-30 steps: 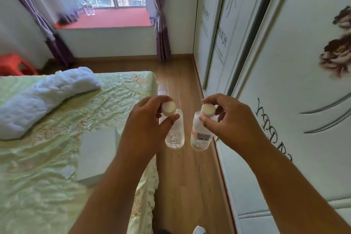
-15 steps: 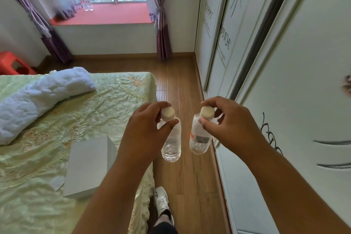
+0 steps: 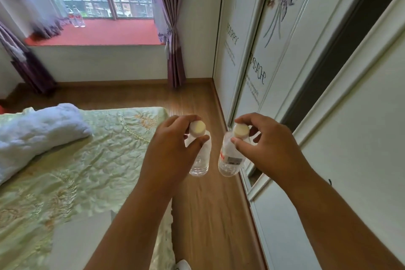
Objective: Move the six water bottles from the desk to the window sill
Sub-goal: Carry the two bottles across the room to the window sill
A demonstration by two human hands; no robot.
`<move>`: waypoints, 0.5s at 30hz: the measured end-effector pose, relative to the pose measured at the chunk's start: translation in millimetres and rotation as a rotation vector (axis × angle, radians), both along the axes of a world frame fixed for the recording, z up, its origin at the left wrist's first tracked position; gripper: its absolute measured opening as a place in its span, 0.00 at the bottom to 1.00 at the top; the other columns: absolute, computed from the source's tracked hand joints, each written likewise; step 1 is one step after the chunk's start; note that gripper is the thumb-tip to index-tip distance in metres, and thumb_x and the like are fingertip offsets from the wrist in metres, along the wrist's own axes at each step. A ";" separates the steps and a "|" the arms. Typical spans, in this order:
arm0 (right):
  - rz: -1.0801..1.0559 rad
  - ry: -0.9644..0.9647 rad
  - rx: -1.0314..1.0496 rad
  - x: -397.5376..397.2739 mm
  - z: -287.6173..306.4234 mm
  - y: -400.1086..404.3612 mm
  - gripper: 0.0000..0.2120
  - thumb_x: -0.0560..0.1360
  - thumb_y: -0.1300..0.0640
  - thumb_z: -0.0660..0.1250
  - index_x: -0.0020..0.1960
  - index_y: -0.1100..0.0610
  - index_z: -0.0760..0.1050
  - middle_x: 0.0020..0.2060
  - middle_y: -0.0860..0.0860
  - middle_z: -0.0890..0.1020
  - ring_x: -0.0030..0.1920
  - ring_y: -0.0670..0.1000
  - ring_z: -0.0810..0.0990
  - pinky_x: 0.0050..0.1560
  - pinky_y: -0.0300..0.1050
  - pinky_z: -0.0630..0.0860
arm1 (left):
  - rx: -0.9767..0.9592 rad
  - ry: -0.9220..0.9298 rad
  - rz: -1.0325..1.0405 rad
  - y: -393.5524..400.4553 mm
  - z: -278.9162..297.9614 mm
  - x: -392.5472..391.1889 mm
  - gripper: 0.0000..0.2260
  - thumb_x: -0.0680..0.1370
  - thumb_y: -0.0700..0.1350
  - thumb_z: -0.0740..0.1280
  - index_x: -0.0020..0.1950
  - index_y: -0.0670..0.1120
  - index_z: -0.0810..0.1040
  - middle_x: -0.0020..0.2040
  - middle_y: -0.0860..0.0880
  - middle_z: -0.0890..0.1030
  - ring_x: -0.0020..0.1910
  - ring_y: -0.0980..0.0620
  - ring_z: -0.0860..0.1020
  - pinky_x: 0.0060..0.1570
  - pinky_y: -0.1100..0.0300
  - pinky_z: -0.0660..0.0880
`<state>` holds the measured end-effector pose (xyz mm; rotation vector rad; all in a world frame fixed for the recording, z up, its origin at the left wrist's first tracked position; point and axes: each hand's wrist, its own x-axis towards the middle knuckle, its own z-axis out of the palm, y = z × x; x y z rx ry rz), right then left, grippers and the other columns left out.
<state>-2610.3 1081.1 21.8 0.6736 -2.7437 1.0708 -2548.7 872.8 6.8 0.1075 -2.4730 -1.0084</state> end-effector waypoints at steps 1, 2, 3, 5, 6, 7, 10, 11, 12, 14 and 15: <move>-0.003 0.003 -0.006 -6.1 -0.8 -7.5 0.19 0.72 0.49 0.76 0.61 0.47 0.77 0.49 0.38 0.79 0.46 0.36 0.78 0.44 0.22 0.72 | -0.003 0.002 -0.001 -7.5 -0.1 -7.2 0.18 0.72 0.52 0.76 0.60 0.56 0.77 0.52 0.62 0.76 0.47 0.61 0.77 0.46 0.70 0.73; -0.003 0.003 -0.012 -12.4 -2.0 -14.4 0.19 0.72 0.49 0.76 0.61 0.47 0.77 0.49 0.38 0.79 0.46 0.35 0.78 0.44 0.21 0.72 | -0.005 0.002 0.000 -14.7 -0.9 -14.1 0.18 0.72 0.52 0.76 0.60 0.56 0.77 0.53 0.62 0.76 0.47 0.60 0.78 0.46 0.70 0.73; -0.001 0.000 -0.016 -18.4 -3.4 -20.4 0.19 0.72 0.49 0.76 0.61 0.47 0.77 0.49 0.38 0.79 0.46 0.35 0.77 0.45 0.21 0.71 | -0.006 0.000 0.002 -21.4 -2.0 -20.1 0.18 0.72 0.52 0.76 0.60 0.56 0.77 0.53 0.62 0.76 0.47 0.60 0.78 0.46 0.69 0.74; 0.003 -0.006 -0.014 -29.8 -5.2 -31.0 0.18 0.72 0.49 0.76 0.61 0.47 0.77 0.49 0.38 0.80 0.46 0.35 0.78 0.46 0.21 0.71 | -0.007 -0.005 0.008 -33.3 -3.7 -30.1 0.18 0.72 0.51 0.76 0.60 0.56 0.77 0.52 0.62 0.76 0.48 0.59 0.78 0.47 0.66 0.76; 0.002 -0.007 -0.010 -36.0 -6.1 -35.6 0.19 0.72 0.49 0.76 0.61 0.47 0.77 0.50 0.39 0.80 0.46 0.35 0.78 0.46 0.21 0.71 | -0.009 -0.008 0.012 -38.5 -4.6 -35.2 0.18 0.72 0.51 0.76 0.60 0.56 0.78 0.52 0.61 0.76 0.48 0.59 0.78 0.47 0.64 0.77; 0.002 -0.009 -0.007 -42.4 -7.4 -40.0 0.19 0.72 0.48 0.76 0.61 0.47 0.77 0.50 0.39 0.80 0.46 0.35 0.77 0.45 0.21 0.71 | -0.014 -0.013 0.016 -43.3 -5.7 -40.5 0.18 0.72 0.51 0.76 0.60 0.55 0.78 0.53 0.61 0.77 0.48 0.58 0.78 0.48 0.60 0.79; 0.019 -0.019 -0.005 -63.1 -13.6 -51.8 0.20 0.72 0.48 0.76 0.62 0.47 0.77 0.51 0.39 0.80 0.47 0.35 0.78 0.46 0.22 0.72 | -0.019 -0.040 0.033 -55.0 -10.8 -58.3 0.19 0.72 0.52 0.76 0.61 0.54 0.79 0.54 0.58 0.79 0.49 0.56 0.78 0.49 0.54 0.80; 0.026 -0.020 -0.002 -70.6 -15.9 -55.8 0.20 0.72 0.47 0.76 0.62 0.46 0.77 0.51 0.39 0.80 0.47 0.36 0.78 0.46 0.23 0.72 | -0.016 -0.046 0.040 -58.3 -12.2 -64.4 0.19 0.72 0.52 0.76 0.61 0.54 0.79 0.54 0.57 0.80 0.49 0.56 0.79 0.49 0.54 0.80; 0.034 -0.021 0.000 -78.7 -17.9 -59.6 0.20 0.72 0.47 0.76 0.62 0.46 0.77 0.51 0.39 0.79 0.47 0.36 0.78 0.46 0.23 0.71 | -0.014 -0.051 0.048 -61.2 -13.3 -70.8 0.19 0.72 0.52 0.76 0.61 0.54 0.79 0.54 0.57 0.80 0.49 0.56 0.79 0.49 0.55 0.80; 0.053 -0.025 -0.005 -96.6 -21.1 -66.7 0.20 0.72 0.47 0.76 0.62 0.46 0.77 0.50 0.38 0.79 0.47 0.35 0.77 0.44 0.21 0.71 | -0.015 -0.055 0.064 -66.4 -14.4 -83.9 0.19 0.72 0.53 0.75 0.61 0.54 0.79 0.54 0.57 0.80 0.48 0.57 0.79 0.48 0.58 0.80; 0.062 -0.031 -0.013 -106.3 -22.4 -69.6 0.20 0.72 0.47 0.76 0.61 0.46 0.77 0.50 0.38 0.79 0.47 0.35 0.78 0.44 0.21 0.70 | -0.017 -0.056 0.070 -68.8 -14.5 -90.9 0.19 0.72 0.53 0.75 0.61 0.54 0.78 0.54 0.57 0.80 0.47 0.58 0.78 0.48 0.60 0.79</move>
